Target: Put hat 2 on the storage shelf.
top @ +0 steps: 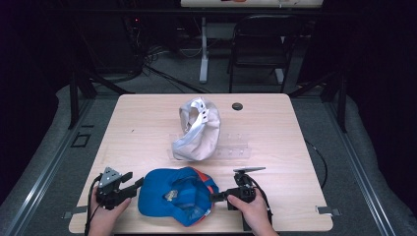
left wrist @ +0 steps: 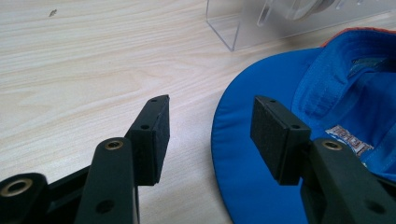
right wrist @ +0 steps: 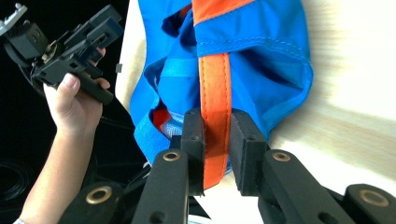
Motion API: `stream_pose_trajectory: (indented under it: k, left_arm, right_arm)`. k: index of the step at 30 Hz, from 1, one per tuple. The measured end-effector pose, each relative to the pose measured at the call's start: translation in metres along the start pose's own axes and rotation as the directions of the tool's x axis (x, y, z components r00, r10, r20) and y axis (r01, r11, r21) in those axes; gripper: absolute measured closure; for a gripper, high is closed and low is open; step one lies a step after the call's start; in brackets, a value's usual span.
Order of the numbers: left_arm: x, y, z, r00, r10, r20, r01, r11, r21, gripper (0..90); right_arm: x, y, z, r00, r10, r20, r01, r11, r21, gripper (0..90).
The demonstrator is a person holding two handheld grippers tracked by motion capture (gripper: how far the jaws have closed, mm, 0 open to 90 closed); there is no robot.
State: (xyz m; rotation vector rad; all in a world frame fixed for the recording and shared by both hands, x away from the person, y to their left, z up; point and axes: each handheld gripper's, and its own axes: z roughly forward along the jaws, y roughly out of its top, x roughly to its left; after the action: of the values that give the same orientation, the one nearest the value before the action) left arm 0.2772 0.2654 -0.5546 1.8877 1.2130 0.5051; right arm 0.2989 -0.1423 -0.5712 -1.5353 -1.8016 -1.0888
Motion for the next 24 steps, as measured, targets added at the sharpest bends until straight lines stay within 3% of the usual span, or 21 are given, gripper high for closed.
stream_pose_trajectory:
  k: [13,15,16,19,24]
  left_arm:
    - [-0.001,0.0,-0.001,1.0,-0.001,-0.002,0.001,1.0,0.001,47.9]
    - [-0.002,0.0,0.0,1.0,0.003,0.001,-0.003,1.0,-0.001,47.9]
    - [-0.002,0.0,0.0,1.0,0.004,0.002,-0.004,1.0,-0.001,47.9]
    - [-0.002,0.0,0.0,1.0,0.006,0.003,-0.006,1.0,-0.002,47.9]
    - [-0.003,0.0,0.0,0.9999,0.011,0.005,-0.011,0.9999,0.001,47.9]
  right_arm:
    - [0.01,0.009,-0.02,0.9988,-0.022,0.044,0.023,1.0,-0.013,77.9]
    - [0.014,0.013,-0.027,0.9951,-0.038,0.091,0.038,0.999,0.004,78.0]
    - [0.015,0.014,-0.029,0.9962,-0.042,0.076,0.042,0.999,0.0,78.0]
    - [0.022,0.02,-0.037,0.9931,-0.044,0.108,0.045,0.999,-0.01,78.0]
    - [0.029,0.028,-0.048,0.9867,-0.06,0.151,0.057,0.998,0.026,78.0]
